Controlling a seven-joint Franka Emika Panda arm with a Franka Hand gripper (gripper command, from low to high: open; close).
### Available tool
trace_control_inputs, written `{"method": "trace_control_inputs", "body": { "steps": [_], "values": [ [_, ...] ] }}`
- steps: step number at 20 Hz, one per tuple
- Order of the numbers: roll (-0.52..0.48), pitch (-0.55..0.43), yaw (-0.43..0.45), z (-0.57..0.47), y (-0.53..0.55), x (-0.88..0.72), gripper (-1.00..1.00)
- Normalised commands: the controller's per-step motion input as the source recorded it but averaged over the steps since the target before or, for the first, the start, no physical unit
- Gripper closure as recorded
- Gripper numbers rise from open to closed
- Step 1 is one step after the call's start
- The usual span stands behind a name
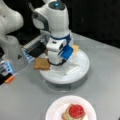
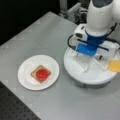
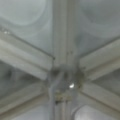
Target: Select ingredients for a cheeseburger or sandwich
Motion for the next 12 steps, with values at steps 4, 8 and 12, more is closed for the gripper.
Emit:
{"method": "trace_control_inputs", "body": {
  "steps": [4, 8, 12],
  "values": [
    [-0.076, -0.136, 0.19, -0.12, 0.03, -0.26, -1.0],
    [-0.08, -0.15, 0.187, -0.11, 0.04, -0.26, -1.0],
    [-0.079, -0.157, 0.181, -0.11, 0.04, -0.27, -1.0]
  ]
}}
